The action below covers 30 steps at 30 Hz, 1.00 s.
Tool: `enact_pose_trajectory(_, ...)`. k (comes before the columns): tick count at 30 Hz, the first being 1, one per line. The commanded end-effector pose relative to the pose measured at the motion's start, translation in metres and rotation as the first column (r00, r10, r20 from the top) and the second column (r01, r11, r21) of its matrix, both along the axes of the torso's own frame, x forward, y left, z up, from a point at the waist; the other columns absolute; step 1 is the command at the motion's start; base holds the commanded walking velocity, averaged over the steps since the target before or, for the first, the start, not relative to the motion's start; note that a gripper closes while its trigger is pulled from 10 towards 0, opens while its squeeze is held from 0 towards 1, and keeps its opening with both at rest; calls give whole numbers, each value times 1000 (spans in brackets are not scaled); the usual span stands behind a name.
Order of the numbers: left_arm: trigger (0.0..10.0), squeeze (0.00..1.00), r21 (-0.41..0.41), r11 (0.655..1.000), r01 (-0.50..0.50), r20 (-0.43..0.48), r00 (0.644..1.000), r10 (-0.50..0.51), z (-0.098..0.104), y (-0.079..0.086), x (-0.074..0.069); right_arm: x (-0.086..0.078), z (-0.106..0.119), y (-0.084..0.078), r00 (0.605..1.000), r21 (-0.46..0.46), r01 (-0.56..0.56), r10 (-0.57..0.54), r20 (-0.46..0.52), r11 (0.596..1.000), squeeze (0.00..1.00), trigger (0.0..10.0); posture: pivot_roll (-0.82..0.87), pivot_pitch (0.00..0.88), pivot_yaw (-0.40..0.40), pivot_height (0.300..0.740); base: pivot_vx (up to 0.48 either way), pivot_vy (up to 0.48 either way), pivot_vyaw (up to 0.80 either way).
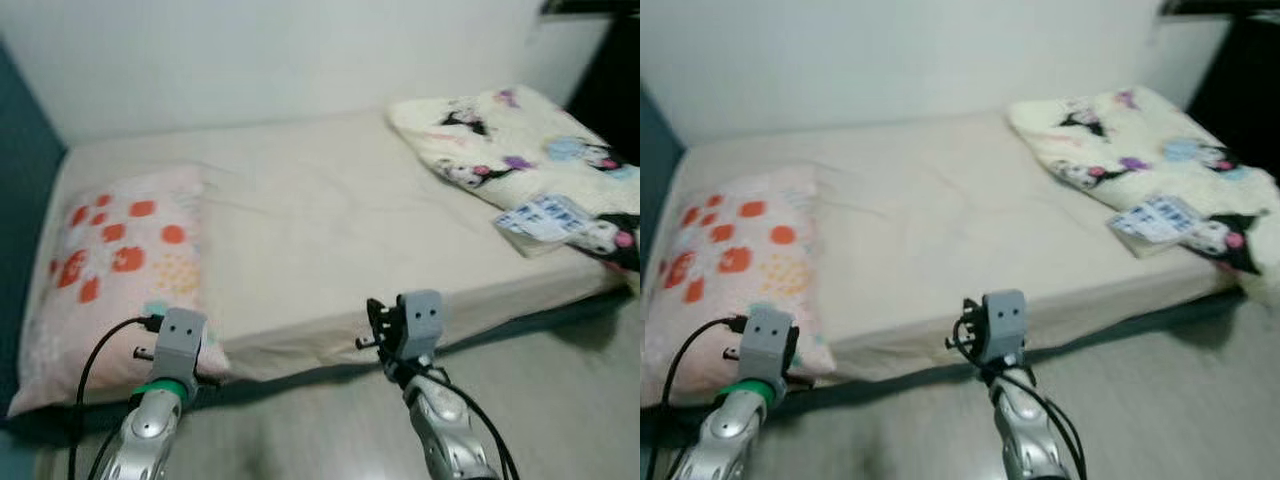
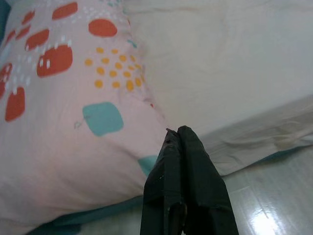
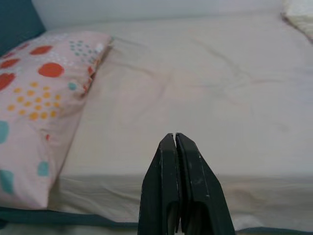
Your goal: Clean up the room
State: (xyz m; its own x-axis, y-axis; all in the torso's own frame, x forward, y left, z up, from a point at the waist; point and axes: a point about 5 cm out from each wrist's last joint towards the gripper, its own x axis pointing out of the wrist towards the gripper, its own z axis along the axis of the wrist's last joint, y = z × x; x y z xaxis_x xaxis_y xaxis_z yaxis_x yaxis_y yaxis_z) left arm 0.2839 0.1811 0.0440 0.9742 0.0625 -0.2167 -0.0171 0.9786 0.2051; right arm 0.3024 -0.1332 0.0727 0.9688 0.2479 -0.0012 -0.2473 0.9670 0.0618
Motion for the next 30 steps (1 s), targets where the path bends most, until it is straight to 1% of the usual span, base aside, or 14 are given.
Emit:
enact_pose_trajectory(1, 10000, 0, 10, 999, -33, -6, 999, 33, 0, 9, -2, -1, -1, 2, 1000, 12, -3, 3, -9, 1000, 0, 10000, 2, 40, 40, 740, 0, 0, 800)
enact_pose_trajectory(10, 10000, 0, 19, 998, -62, 33, 998, 61, 10, 13, 4, 1, 1, 1, 1000, 19, 3, -3, -7, 1000, 0, 10000, 3, 40, 39, 740, 0, 0, 800)
enact_pose_trajectory(14, 10000, 0, 24, 998, -66, 48, 997, 65, 14, 14, 6, 1, 1, 0, 1000, 18, 24, -24, -16, 1000, 0, 10000, 3, 39, 40, 740, 262, 0, 763)
enact_pose_trajectory(16, 10000, 0, 25, 997, -72, 54, 996, 71, 16, 15, 9, 3, 1, -1, 999, 13, 49, -48, -15, 999, 0, 10000, 3, 37, 43, 740, 409, 251, 0)
enact_pose_trajectory(19, 10000, 0, 26, 997, -72, 57, 996, 70, 18, 15, 12, 4, 1, -1, 998, 8, 56, -56, -15, 998, 0, 10000, 2, 37, 45, 740, 409, 250, 0)
enact_pose_trajectory(30, 10000, 0, 29, 997, -66, 56, 996, 64, 18, 14, 13, 4, 0, -2, 998, -1, 58, -58, -17, 998, 0, 10000, 1, 32, 45, 740, 409, 250, 0)
